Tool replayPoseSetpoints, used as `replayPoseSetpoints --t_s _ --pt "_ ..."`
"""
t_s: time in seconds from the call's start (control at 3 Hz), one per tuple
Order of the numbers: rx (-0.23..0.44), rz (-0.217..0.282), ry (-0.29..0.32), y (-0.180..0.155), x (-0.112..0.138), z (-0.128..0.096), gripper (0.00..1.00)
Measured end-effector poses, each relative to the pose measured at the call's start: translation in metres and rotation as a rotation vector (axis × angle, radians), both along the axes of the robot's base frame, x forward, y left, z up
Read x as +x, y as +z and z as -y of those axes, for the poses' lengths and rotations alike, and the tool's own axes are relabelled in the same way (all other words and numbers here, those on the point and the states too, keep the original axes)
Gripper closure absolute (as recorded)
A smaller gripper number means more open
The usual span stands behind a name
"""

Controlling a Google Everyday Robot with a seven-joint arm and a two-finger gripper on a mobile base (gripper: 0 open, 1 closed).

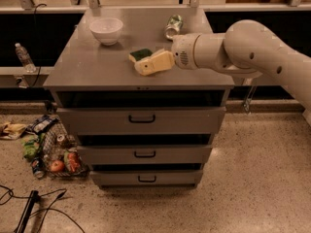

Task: Place sponge into white bowl

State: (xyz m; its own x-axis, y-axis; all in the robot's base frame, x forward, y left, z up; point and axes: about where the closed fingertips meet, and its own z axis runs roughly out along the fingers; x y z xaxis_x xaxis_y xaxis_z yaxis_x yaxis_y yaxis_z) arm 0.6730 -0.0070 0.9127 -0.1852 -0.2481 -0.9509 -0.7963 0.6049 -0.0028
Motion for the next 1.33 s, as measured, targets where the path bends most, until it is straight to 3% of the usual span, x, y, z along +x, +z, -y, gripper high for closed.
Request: replayPoseSetpoints --t_s 0.33,0.67,1.33 --pt "-0.066 0.052 0.024 -0.016 0.005 -0.016 0.0" --pt "-0.105 0.075 0.005 -0.037 0.025 -0.018 0.0" --pt "-0.084 0.047 -0.075 -0.064 0.056 0.002 0.0"
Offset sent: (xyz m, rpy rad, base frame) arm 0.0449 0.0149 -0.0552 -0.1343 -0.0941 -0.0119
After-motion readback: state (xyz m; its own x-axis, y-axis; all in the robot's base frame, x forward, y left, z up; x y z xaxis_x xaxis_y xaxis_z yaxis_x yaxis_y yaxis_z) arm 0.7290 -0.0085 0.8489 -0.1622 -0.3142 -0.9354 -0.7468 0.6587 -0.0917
